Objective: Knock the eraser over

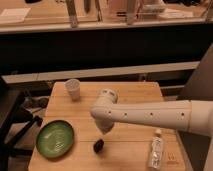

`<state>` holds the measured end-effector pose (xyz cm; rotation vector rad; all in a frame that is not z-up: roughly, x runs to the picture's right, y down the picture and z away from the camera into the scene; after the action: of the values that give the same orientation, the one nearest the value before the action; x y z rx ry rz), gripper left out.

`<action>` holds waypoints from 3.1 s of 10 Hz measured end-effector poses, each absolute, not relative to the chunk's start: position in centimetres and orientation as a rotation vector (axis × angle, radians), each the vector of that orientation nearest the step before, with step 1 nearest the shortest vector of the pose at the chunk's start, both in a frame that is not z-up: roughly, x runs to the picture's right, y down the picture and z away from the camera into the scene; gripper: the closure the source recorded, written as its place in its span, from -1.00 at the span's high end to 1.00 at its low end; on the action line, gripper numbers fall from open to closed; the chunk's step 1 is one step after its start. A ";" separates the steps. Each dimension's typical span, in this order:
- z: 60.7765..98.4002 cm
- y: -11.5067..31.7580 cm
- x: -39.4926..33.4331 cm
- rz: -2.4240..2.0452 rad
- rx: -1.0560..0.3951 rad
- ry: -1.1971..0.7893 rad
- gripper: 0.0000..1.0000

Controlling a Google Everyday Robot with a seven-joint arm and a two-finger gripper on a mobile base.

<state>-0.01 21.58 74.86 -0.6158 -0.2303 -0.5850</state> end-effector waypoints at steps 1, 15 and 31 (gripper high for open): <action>74.8 21.6 0.0 -0.585 -0.615 -0.231 -1.00; 74.4 22.3 -0.6 -0.590 -0.606 -0.240 -1.00; 74.3 23.3 -1.7 -0.595 -0.598 -0.251 -1.00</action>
<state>-1.69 23.30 74.33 -0.5977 -0.2511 -0.5954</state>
